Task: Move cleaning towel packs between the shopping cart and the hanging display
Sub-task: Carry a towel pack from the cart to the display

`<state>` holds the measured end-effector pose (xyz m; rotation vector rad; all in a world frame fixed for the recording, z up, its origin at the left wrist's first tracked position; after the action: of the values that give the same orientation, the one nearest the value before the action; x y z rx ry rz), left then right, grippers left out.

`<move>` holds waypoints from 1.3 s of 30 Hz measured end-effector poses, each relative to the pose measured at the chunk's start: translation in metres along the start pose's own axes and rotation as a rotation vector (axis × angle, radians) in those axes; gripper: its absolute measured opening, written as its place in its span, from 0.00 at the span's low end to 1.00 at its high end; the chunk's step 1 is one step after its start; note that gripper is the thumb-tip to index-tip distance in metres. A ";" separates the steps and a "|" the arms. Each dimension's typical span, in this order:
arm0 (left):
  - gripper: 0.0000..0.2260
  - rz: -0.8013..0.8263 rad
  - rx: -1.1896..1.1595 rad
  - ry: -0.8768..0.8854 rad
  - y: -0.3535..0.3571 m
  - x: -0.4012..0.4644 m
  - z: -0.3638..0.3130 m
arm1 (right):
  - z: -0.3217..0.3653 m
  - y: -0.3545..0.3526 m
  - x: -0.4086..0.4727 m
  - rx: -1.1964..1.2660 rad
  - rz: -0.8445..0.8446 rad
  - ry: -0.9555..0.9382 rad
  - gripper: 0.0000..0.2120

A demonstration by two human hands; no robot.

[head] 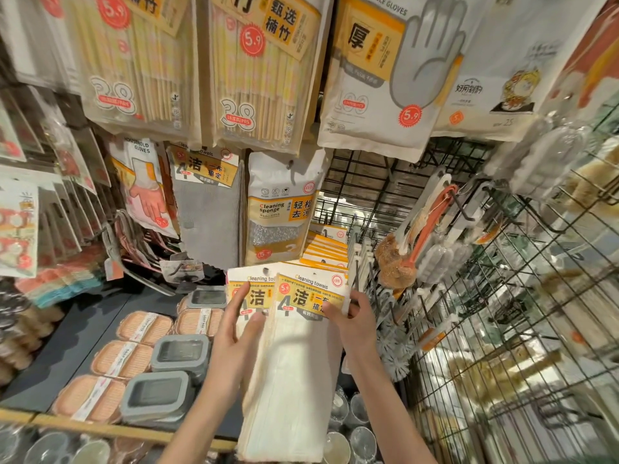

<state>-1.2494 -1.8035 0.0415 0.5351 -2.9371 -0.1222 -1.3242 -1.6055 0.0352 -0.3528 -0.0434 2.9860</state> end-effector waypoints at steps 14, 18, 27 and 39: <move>0.23 -0.043 0.169 0.029 -0.042 0.008 0.002 | -0.062 -0.015 0.036 0.010 -0.235 0.095 0.12; 0.24 -0.069 0.197 0.041 -0.051 0.010 0.004 | -0.069 -0.010 0.054 -0.020 -0.290 0.112 0.12; 0.23 -0.088 0.197 0.029 -0.055 0.010 0.003 | -0.078 -0.001 0.080 -0.192 -0.434 0.181 0.13; 0.24 -0.023 0.273 0.031 -0.047 0.015 0.009 | -0.076 0.005 0.113 -0.294 -0.472 0.221 0.15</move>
<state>-1.2487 -1.8523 0.0296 0.6001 -2.9343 0.2853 -1.4154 -1.5941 -0.0651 -0.6059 -0.4757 2.4580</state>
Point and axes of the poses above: each hand's wrist, its own x-axis towards the middle knuckle, its own y-axis out of the palm, z = x × y, the point moved 6 cm from there along x, towards the middle knuckle, and after that the axes turned 7 degrees about y, right-handed, at the moved point
